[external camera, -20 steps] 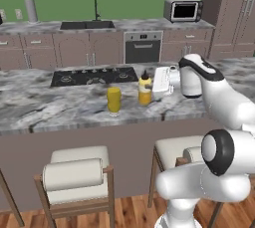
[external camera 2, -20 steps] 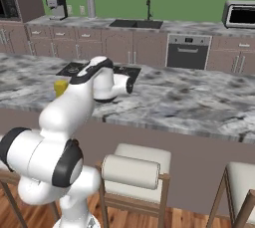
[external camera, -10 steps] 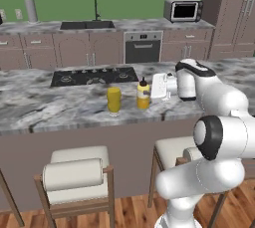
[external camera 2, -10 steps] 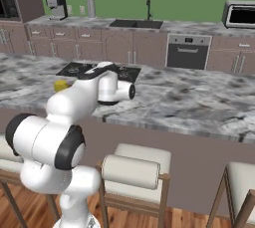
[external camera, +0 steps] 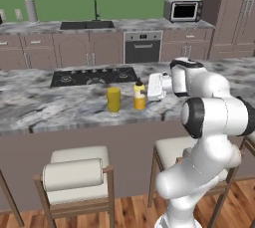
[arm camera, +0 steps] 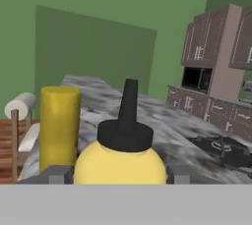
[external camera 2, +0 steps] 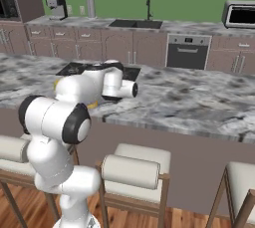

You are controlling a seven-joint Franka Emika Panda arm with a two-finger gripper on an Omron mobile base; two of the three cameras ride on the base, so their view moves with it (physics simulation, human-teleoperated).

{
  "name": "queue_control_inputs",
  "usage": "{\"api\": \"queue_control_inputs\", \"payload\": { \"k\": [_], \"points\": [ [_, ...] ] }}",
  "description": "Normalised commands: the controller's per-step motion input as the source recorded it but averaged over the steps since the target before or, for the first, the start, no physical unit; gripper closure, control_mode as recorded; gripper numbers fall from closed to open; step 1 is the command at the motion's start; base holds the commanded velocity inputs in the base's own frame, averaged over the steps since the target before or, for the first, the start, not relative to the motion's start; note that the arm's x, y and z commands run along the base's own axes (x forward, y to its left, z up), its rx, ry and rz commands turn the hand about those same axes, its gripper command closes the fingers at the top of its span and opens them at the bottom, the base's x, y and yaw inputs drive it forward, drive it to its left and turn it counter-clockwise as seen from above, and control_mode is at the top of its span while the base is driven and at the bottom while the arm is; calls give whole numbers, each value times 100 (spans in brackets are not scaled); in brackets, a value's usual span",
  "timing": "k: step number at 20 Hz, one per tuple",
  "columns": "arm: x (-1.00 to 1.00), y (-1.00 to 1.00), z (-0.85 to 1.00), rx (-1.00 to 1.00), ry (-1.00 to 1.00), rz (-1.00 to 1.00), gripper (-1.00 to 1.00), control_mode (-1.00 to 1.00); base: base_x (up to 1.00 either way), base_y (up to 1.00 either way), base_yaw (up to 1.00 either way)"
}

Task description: The dining table condiment station is running low on mustard. Refill the condiment station by opening the cabinet and taking the mustard from the cabinet and placing it on the dining table.

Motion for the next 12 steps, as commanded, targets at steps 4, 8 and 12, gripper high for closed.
{"api": "queue_control_inputs", "payload": {
  "k": [4,8,12],
  "points": [
    [45,0,-37,0,0,4,100,-100,0,0,0],
    [23,0,-41,0,0,6,100,-100,0,0,0],
    [-19,16,-44,0,-7,5,100,-100,0,0,0]
  ]
}}
